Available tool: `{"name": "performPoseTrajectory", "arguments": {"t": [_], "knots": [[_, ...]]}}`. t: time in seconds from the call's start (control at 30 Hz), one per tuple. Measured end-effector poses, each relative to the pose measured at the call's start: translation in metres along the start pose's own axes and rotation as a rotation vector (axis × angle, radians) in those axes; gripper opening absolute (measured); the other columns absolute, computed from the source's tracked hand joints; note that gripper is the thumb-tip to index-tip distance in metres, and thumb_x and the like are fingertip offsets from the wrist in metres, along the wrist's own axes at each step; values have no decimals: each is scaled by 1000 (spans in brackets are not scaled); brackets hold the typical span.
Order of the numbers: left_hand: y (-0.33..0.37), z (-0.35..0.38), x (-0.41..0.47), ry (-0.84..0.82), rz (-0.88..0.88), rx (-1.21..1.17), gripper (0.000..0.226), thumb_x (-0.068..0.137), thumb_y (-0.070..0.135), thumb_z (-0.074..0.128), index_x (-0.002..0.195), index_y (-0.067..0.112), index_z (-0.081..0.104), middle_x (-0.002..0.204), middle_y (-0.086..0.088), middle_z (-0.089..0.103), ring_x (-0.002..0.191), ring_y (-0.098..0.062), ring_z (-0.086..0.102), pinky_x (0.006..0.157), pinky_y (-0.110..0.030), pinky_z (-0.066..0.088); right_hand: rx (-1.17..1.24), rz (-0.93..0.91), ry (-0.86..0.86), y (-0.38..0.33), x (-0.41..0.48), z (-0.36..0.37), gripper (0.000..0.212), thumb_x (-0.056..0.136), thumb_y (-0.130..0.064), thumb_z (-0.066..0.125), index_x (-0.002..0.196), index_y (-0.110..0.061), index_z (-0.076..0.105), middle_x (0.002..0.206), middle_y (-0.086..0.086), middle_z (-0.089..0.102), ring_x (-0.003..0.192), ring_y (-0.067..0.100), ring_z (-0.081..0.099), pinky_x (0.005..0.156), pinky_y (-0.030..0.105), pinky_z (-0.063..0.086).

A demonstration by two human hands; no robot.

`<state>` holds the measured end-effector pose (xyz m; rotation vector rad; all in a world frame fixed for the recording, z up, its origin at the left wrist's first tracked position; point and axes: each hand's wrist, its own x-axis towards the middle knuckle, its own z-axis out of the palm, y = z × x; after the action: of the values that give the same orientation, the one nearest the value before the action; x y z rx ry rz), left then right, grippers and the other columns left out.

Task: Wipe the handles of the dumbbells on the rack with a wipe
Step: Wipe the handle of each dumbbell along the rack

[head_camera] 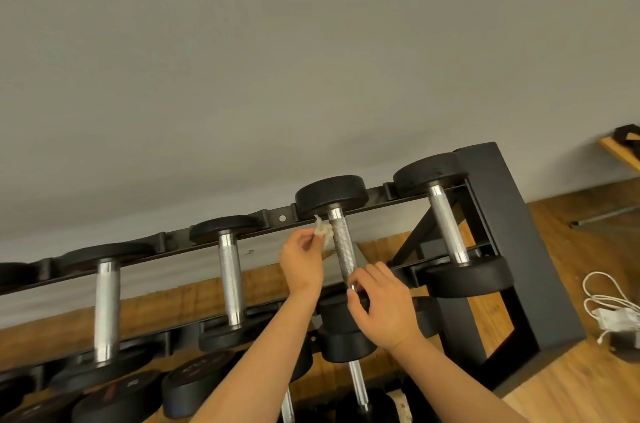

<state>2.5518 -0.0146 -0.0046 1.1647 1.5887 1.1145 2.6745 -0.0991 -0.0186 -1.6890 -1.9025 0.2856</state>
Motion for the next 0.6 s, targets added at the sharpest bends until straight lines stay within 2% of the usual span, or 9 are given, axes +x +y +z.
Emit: {"name": "performPoseTrajectory", "arguments": {"t": [0.1, 0.3, 0.4, 0.47, 0.6], "knots": [[14, 18, 8, 41, -120, -128, 8, 88, 11, 67, 91, 18, 64, 89, 6, 68, 85, -2, 64, 82, -21, 53, -9, 4, -9, 1, 0, 1, 20, 88, -35, 49, 81, -21, 60, 78, -10, 55, 76, 8, 48, 56, 21, 42], [20, 41, 8, 199, -324, -342, 21, 87, 14, 70, 107, 9, 66, 98, -1, 68, 89, -11, 63, 70, -14, 47, -11, 11, -17, 2, 1, 2, 20, 88, -34, 49, 81, -20, 61, 77, -9, 55, 75, 8, 48, 56, 22, 41], [18, 44, 8, 149, -336, -300, 23, 86, 20, 72, 107, 10, 68, 99, -1, 69, 89, -13, 64, 74, -21, 50, -12, 12, -17, 1, 0, 2, 21, 88, -35, 49, 81, -19, 62, 77, -8, 55, 75, 8, 47, 56, 21, 39], [18, 43, 11, 104, -351, -277, 15, 86, 25, 73, 95, 15, 66, 92, 1, 68, 84, -11, 64, 77, -26, 51, -2, 10, -8, 0, 0, 1, 21, 88, -34, 49, 81, -19, 62, 77, -8, 55, 75, 8, 47, 56, 20, 39], [20, 39, 19, 9, -392, -265, 14, 87, 29, 71, 81, 21, 60, 81, 6, 63, 77, -8, 60, 72, -24, 47, 6, 17, -1, 0, 0, 0, 20, 88, -34, 49, 80, -19, 62, 76, -9, 55, 76, 8, 48, 56, 22, 41]]}}
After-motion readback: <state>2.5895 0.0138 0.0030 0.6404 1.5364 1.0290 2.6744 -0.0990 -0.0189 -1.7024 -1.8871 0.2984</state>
